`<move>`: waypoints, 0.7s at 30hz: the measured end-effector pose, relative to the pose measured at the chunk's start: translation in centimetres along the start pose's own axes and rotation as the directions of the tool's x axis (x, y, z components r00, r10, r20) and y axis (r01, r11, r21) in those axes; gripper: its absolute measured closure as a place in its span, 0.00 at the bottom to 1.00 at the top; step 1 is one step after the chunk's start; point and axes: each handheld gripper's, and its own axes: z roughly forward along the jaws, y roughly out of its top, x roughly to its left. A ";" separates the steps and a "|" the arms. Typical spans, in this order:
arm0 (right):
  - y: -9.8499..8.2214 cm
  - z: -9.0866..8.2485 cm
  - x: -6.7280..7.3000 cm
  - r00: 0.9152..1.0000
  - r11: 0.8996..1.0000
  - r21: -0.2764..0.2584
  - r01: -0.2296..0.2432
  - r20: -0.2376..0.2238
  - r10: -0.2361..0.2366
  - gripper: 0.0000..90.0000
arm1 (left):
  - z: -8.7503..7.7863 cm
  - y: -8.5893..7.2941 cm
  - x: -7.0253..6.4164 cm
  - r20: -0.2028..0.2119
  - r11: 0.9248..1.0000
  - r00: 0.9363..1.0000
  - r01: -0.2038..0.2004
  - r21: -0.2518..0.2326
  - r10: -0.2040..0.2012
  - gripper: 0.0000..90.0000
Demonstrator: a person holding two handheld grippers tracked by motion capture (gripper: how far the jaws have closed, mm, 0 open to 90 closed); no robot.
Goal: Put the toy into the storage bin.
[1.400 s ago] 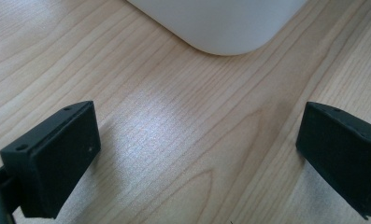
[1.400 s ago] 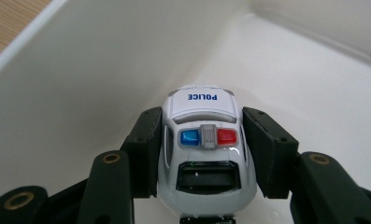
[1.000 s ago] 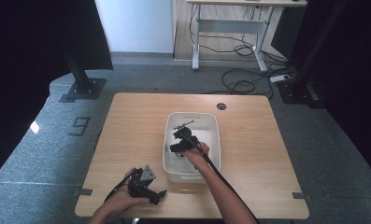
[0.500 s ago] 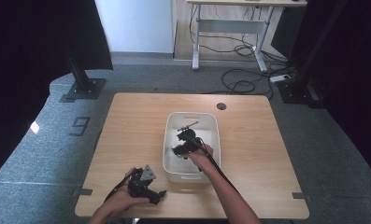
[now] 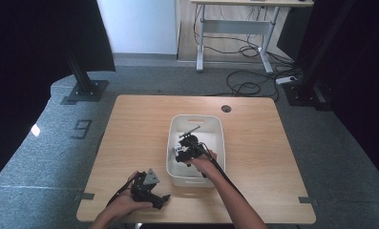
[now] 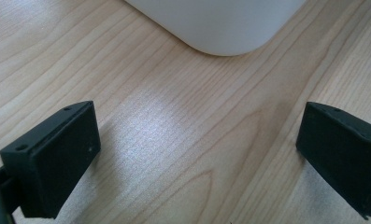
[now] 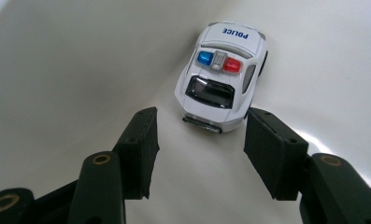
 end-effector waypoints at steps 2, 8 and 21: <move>0.0 0.0 0.0 1.000 1.000 0.003 0.002 -0.005 -0.002 0.49 | 0.0 0.0 0.0 0.000 1.000 1.000 0.000 0.000 0.000 0.00; 0.0 -0.6 -0.2 0.999 1.000 -0.012 0.013 -0.030 -0.013 0.49 | 0.0 0.0 0.0 0.000 1.000 1.000 0.002 -0.001 -0.002 0.00; -0.8 -4.7 -1.6 0.999 0.991 -0.135 0.019 -0.037 -0.025 0.48 | 0.0 0.0 0.0 -0.001 1.000 1.000 0.002 -0.001 -0.002 0.00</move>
